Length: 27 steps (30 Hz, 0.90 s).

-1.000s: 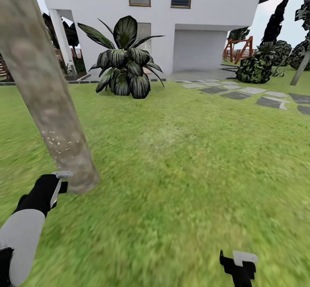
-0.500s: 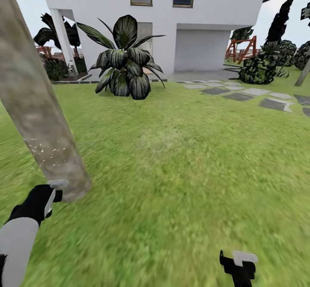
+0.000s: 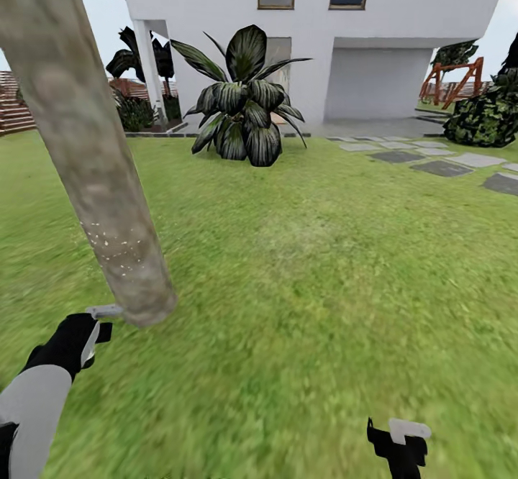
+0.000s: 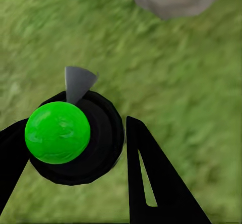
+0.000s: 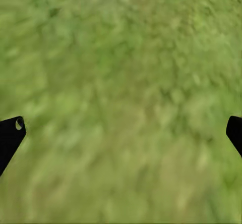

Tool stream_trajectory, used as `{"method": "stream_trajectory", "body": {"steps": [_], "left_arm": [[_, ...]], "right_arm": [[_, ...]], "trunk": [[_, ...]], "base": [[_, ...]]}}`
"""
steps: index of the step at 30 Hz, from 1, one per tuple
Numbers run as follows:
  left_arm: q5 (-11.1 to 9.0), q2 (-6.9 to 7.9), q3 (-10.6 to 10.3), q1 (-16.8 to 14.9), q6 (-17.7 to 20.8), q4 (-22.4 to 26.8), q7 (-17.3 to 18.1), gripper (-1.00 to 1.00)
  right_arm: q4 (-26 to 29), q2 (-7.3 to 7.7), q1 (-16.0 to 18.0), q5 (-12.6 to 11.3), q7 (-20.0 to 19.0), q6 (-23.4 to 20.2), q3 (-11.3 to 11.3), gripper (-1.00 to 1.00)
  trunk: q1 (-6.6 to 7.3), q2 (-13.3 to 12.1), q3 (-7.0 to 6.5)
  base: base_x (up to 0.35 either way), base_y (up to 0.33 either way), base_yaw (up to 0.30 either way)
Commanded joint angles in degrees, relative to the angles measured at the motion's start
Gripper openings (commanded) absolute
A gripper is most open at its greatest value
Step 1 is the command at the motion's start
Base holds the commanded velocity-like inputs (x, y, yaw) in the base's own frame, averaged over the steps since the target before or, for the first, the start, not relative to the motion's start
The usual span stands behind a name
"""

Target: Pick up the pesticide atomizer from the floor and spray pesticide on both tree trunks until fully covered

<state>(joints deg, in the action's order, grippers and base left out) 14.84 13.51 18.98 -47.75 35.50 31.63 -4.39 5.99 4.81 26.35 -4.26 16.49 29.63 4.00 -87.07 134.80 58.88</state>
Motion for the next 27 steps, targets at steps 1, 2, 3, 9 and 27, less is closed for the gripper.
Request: {"method": "stream_trajectory", "body": {"steps": [1, 2, 3, 9, 27], "left_arm": [[0.2, -0.34, 0.1, -0.1, 0.2, 0.1, 0.0, -1.0], [0.2, -0.83, 0.2, -0.1, 0.3, 0.4, 0.0, -1.0], [0.2, -1.19, 0.2, -0.1, 0.2, 0.5, 0.0, -1.0], [0.2, -1.89, 0.2, 1.1, -4.7, 0.1, 0.0, -1.0], [0.2, -1.97, 0.4, 2.7, -7.2, -1.1, -1.4, -1.0]], "right_arm": [[0.0, 0.02, 0.0, -0.4, 0.2, 0.2, 0.5, 1.0], [0.0, 0.02, 0.0, -0.4, 0.1, 0.2, 0.5, 1.0], [0.0, 0.02, 0.0, -0.4, 0.1, 0.2, 0.5, 1.0], [0.0, 0.02, 0.0, -0.4, 0.1, 0.2, 0.4, 1.0], [0.0, -0.07, 0.0, -0.5, 0.2, 0.2, 0.5, 1.0]], "trunk": [[0.01, 0.0, 0.05], [0.01, 0.0, 0.05], [0.01, 0.0, 0.05], [0.01, 0.0, 0.05], [0.01, 0.0, 0.05]], "base": [[0.0, 0.0, 0.276], [0.0, 0.0, 0.258], [0.0, 0.0, 0.216], [0.058, -0.056, 0.034], [0.118, -0.236, 0.01]]}}
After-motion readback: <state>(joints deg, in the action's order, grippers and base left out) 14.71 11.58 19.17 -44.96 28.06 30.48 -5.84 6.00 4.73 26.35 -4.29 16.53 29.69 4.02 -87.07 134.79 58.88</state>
